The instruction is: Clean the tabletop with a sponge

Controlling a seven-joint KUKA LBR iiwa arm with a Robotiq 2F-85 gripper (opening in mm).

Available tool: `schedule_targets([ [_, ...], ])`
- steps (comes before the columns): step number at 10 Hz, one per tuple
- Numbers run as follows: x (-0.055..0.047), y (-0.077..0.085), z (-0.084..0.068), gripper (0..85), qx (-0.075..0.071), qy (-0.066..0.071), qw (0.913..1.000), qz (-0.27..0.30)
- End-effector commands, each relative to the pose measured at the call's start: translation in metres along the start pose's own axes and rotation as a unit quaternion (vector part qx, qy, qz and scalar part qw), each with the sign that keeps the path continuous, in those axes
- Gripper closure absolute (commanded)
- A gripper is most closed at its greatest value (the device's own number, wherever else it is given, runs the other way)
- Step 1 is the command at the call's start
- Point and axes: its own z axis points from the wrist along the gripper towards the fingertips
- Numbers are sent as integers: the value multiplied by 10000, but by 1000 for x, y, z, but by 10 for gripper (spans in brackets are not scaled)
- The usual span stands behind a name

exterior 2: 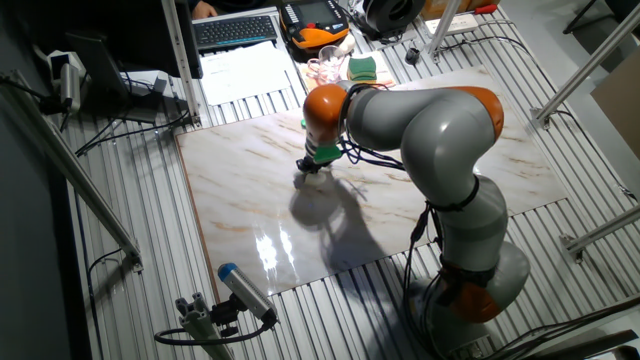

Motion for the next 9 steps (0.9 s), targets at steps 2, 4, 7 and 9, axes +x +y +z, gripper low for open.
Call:
schedule_targets([
  [2, -2, -3, -2, 850, 3, -15, 10000, -36],
  [4, -5, -11, -3, 850, -30, -22, 10000, -90],
  [7, -6, -20, -1, 850, -87, -84, 9998, -137],
  [9, -6, -27, 2, 850, -136, -99, 9997, -183],
])
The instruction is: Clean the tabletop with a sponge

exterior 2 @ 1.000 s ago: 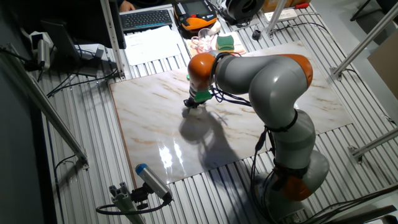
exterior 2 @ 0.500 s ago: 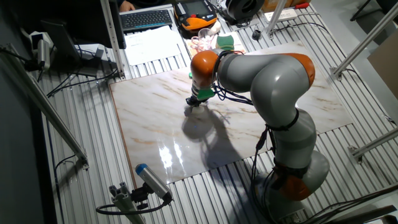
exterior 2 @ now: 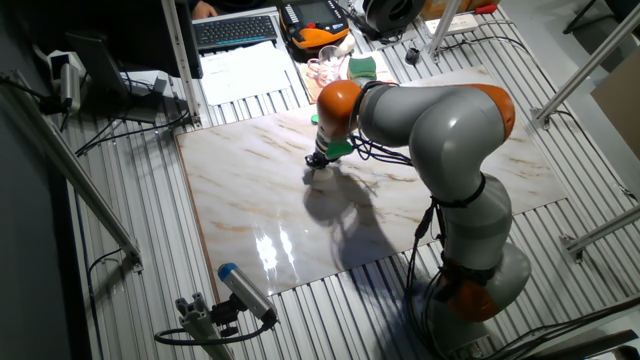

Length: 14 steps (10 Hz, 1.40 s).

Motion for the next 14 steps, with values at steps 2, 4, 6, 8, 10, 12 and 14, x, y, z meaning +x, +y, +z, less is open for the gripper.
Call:
schedule_targets([
  [2, -4, -15, 3, 850, -125, -7, 9999, -91],
  [4, -10, -29, 3, 850, -231, -4, 9996, -183],
  [6, -16, -40, -4, 850, -258, 39, 9993, -257],
  [8, -23, -47, -11, 850, -237, 85, 9992, -301],
  [10, -29, -54, -12, 850, -239, 92, 9991, -346],
  [12, -30, -53, -8, 850, -261, 98, 9991, -323],
  [14, -38, -41, -3, 850, -236, 133, 9995, -168],
])
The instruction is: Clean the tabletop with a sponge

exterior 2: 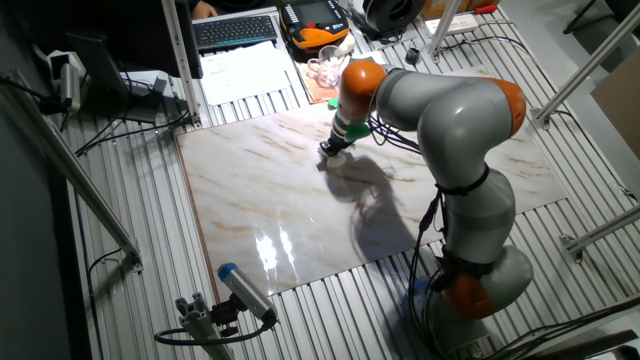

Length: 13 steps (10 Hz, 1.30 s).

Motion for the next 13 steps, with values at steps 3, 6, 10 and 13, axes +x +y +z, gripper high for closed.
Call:
schedule_targets([
  [3, -9, 17, 6, 850, 24, -2, 9998, 207],
  [6, -14, 38, 12, 850, -69, -27, 9992, 382],
  [10, -18, 51, 10, 850, -106, 4, 9988, 469],
  [13, -21, 53, 10, 850, -90, 4, 9987, 492],
])
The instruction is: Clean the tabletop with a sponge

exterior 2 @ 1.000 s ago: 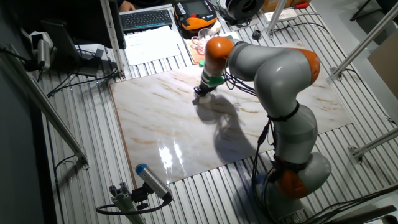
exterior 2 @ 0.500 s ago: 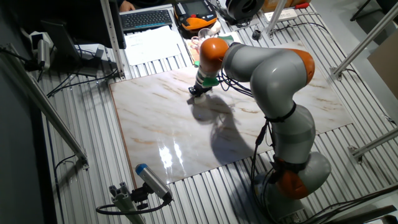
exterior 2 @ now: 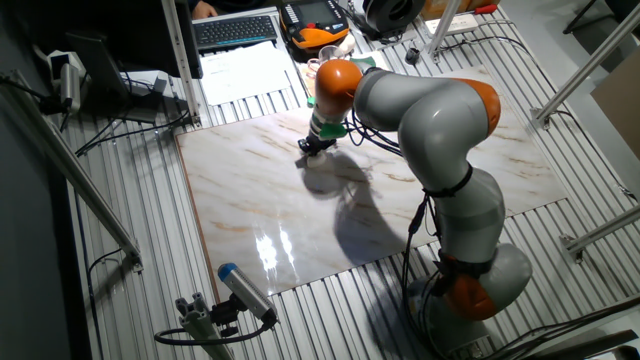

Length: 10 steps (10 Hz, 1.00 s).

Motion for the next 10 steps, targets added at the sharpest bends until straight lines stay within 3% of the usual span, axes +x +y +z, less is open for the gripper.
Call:
schedule_targets([
  [1, 0, -1, 0, 850, 42, -9, 10000, -16],
  [4, -5, -8, -3, 850, 131, -27, 9999, -102],
  [7, -16, -32, -6, 850, 173, -54, 9991, -381],
  [10, -17, -47, -14, 850, 256, -63, 9979, -588],
])
